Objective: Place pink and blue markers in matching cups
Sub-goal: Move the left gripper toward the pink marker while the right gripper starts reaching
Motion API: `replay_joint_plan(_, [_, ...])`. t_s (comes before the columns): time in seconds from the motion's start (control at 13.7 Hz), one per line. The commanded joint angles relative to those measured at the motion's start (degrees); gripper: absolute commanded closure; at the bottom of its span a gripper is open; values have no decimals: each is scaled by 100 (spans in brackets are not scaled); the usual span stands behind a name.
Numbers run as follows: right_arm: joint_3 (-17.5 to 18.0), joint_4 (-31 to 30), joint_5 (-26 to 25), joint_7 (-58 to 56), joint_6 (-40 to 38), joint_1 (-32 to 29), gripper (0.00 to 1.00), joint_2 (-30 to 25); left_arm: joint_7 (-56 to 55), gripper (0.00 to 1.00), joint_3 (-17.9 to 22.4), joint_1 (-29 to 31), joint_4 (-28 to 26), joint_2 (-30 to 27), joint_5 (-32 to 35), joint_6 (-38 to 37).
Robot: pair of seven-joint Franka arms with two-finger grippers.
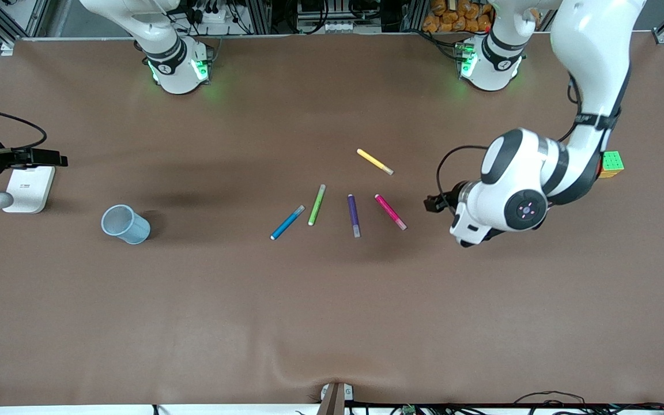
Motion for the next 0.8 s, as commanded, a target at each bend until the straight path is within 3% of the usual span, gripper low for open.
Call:
replay_joint_plan(0.0, [-73, 56, 40, 668, -281, 186, 0, 21, -599, 0, -8, -64, 226, 419, -217, 380])
replay_joint_plan(0.44, [-38, -5, 568, 2074, -475, 273, 0, -23, -997, 0, 1, -248, 209, 885, -209, 1172])
replay_joint_plan(0.73, [147, -155, 805, 3015, -440, 370, 0, -128, -1138, 12, 1, -327, 173, 1140, -227, 1550])
